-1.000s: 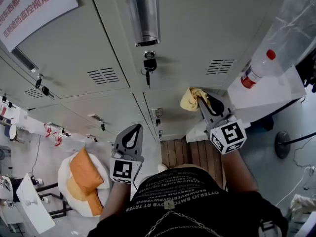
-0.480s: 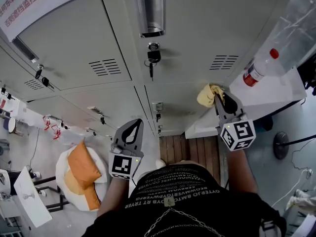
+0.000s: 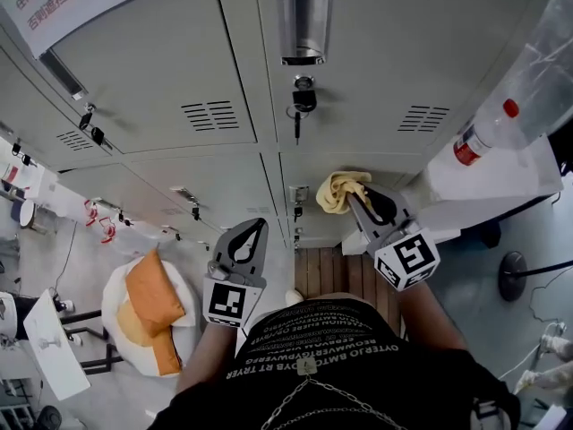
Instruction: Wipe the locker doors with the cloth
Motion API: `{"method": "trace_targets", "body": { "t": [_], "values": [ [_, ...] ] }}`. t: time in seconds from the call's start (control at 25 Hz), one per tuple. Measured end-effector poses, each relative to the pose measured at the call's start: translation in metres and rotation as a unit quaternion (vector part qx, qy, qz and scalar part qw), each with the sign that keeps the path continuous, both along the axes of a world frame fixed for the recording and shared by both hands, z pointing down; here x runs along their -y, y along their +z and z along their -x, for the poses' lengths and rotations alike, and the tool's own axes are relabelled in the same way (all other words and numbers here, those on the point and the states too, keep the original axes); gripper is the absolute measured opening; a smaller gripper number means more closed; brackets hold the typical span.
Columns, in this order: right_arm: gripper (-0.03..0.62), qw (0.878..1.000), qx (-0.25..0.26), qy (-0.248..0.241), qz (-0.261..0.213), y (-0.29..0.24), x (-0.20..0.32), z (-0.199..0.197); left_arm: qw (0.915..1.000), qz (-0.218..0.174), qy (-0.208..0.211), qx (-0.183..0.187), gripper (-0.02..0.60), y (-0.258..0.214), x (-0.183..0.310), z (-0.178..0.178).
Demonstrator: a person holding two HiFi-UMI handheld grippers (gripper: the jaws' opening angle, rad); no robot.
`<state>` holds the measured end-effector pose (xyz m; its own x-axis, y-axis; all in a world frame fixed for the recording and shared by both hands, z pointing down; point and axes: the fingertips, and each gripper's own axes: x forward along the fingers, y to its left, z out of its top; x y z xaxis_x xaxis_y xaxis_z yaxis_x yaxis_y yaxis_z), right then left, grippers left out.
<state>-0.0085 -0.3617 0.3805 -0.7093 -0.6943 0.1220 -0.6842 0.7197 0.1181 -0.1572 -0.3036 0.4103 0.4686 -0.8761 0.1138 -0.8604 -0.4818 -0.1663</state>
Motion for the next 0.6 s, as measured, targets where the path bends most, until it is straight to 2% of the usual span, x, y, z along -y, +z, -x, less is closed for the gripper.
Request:
{"method": "trace_targets", "body": {
  "t": [0.12,0.36,0.6],
  "values": [
    [0.055,0.999,-0.009,-0.031,-0.005,0.004,-0.002,0.034,0.9999,0.005,-0.014,-0.005,0.005,0.001,-0.005,0.009],
    [0.055,0.998,-0.026,-0.053,-0.01,0.009,0.005,0.078,0.9992,0.007,-0.04,-0.003,0.005,0.001,-0.015,0.028],
    [0.055,0.998,-0.05,-0.036,-0.007,0.021,0.016,0.075,0.9989,0.012,-0.045,-0.001,0.005,0.002,-0.016,0.031]
  ]
}}
